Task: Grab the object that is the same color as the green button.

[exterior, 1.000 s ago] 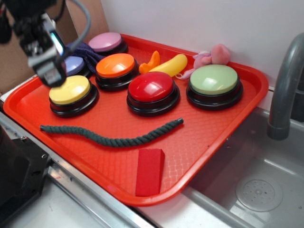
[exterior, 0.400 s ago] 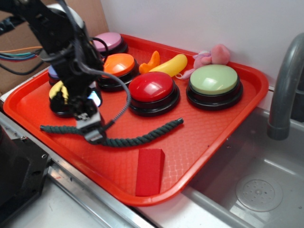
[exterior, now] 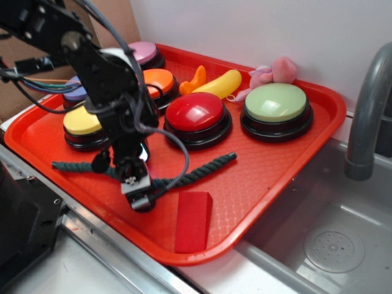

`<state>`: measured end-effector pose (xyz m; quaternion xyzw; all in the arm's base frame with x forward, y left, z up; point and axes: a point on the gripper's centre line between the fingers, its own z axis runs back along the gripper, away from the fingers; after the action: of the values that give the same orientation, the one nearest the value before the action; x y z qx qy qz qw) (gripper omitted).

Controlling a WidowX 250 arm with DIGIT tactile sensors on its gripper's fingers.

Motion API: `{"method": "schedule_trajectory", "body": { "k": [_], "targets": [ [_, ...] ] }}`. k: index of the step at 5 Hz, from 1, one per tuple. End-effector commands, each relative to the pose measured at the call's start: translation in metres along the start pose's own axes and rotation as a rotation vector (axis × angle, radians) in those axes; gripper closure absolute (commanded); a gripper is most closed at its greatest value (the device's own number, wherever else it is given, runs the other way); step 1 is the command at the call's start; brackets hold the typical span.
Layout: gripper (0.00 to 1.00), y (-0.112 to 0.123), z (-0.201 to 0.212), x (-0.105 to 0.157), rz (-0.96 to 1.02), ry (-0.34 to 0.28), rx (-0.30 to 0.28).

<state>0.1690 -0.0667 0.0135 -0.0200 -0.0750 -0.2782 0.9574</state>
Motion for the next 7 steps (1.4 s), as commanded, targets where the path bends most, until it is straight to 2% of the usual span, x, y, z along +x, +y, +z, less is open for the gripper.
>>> {"method": "schedule_trajectory", "body": {
  "k": [1, 2, 3, 4, 5, 7],
  "targets": [
    [1.00, -0.008, 0.000, 0.008, 0.004, -0.054, -0.013],
    [1.00, -0.007, 0.001, 0.008, 0.001, -0.051, -0.020],
    [1.00, -0.005, 0.007, 0.007, 0.017, -0.027, 0.034],
    [1.00, -0.006, 0.016, 0.008, -0.013, -0.009, 0.042],
    [1.00, 0.001, 0.028, 0.012, 0.042, 0.075, 0.037],
    [1.00, 0.021, 0.097, 0.022, 0.370, 0.042, 0.073]
  ]
}}
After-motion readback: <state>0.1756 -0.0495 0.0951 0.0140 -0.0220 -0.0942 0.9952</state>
